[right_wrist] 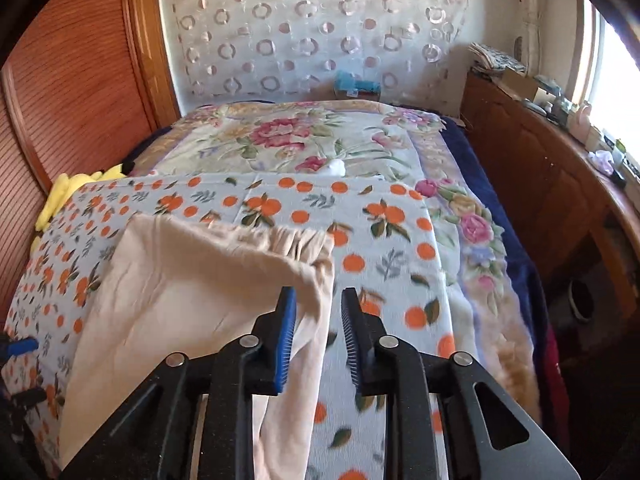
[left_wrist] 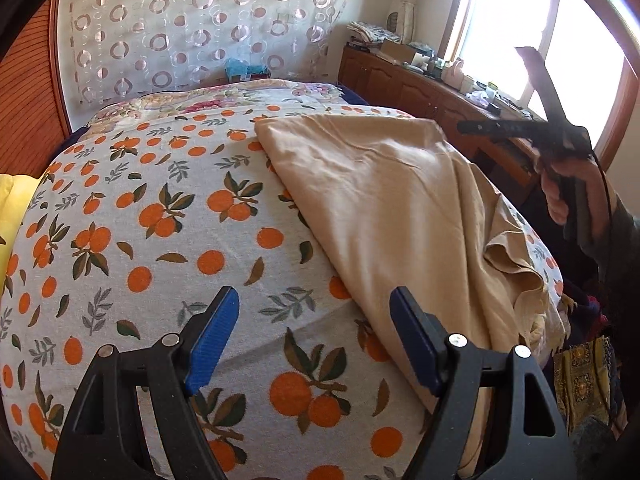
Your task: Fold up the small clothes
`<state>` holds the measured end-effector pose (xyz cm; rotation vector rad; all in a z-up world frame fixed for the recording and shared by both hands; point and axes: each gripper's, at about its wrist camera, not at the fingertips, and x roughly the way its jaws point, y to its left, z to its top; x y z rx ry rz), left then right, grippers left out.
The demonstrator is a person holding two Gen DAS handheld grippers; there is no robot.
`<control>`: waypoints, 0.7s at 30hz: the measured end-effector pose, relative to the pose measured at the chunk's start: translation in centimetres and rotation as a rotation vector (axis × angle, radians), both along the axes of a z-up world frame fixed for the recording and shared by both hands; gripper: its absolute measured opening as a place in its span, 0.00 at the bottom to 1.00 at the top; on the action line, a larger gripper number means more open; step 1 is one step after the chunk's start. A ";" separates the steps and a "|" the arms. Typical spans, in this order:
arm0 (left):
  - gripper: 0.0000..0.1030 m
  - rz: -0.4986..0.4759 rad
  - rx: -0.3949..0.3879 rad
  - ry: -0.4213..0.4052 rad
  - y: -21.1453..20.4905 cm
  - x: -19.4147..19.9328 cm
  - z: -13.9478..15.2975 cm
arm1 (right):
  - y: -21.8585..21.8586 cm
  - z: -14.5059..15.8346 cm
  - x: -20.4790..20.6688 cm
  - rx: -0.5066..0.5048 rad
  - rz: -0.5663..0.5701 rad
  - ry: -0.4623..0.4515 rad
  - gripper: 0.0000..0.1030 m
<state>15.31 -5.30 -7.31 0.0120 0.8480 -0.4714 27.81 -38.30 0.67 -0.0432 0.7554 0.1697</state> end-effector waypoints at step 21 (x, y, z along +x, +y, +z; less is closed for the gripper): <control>0.76 -0.036 0.006 0.008 -1.7 -3.3 -1.0 | 6.5 -4.3 -14.7 -0.114 0.302 0.005 0.40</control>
